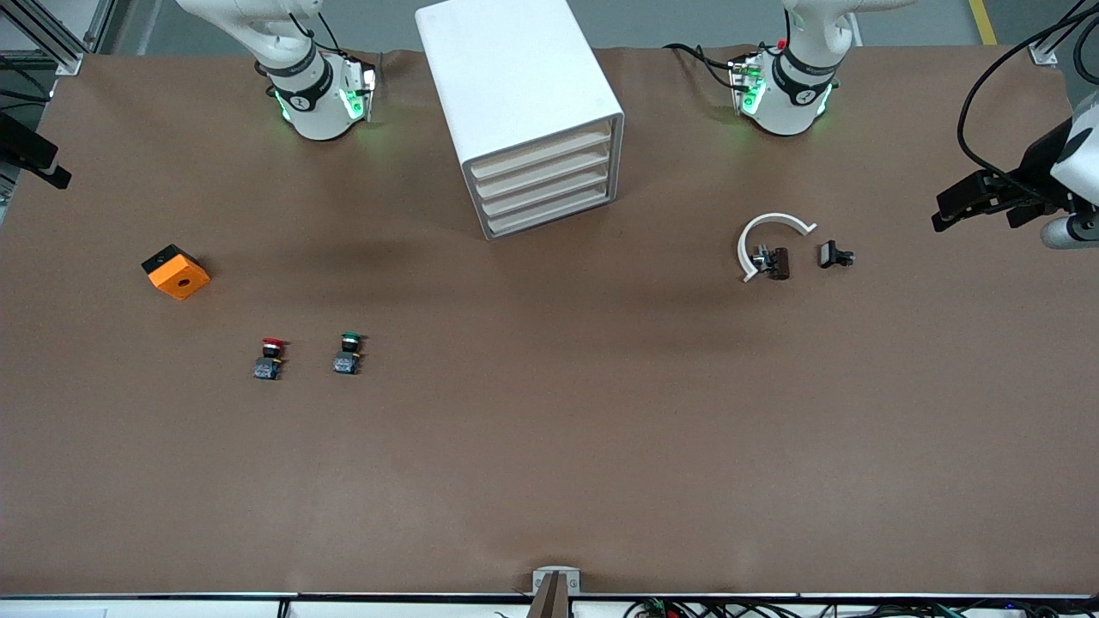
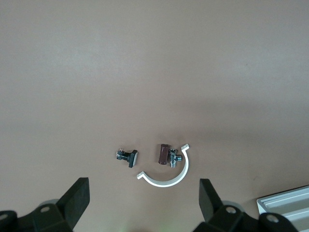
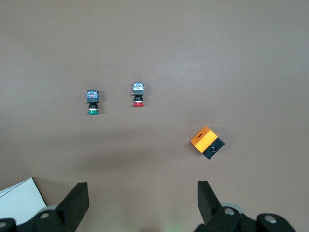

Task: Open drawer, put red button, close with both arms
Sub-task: 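Move the left gripper toward the white cabinet's drawer handle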

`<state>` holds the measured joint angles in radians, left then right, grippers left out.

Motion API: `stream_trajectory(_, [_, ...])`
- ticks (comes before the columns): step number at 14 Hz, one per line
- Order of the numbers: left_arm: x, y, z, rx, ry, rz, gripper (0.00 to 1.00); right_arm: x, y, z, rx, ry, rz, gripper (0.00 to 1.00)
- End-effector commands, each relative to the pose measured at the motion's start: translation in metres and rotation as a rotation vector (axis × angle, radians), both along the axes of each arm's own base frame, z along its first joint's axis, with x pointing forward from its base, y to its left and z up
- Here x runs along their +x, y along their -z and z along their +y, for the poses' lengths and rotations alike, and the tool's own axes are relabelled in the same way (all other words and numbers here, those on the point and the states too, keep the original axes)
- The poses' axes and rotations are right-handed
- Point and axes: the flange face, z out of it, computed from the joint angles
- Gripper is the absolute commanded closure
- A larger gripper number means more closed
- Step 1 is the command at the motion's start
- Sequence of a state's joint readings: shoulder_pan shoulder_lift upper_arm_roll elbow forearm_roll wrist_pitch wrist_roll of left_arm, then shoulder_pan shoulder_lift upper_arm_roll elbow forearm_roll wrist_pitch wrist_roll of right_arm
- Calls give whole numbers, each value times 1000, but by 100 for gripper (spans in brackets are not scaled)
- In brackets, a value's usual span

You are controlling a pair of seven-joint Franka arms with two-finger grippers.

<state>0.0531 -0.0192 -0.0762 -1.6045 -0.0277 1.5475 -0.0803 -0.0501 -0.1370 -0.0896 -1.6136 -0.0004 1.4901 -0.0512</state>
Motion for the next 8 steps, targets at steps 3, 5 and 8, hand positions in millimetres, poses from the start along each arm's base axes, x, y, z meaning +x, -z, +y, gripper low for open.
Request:
stream_trajectory(3, [5,22,7,11,-26,57,0,-7,-2,0,-13,2,-2,0])
stream_trajectory(5, [8,47,-1,16,-93,117,0,-7,-3,0,-13,0,-3,0])
stream_trajectory(8, [11,87,-32,36,-135,193,0,-7,-3,-1,-13,3,-3,0])
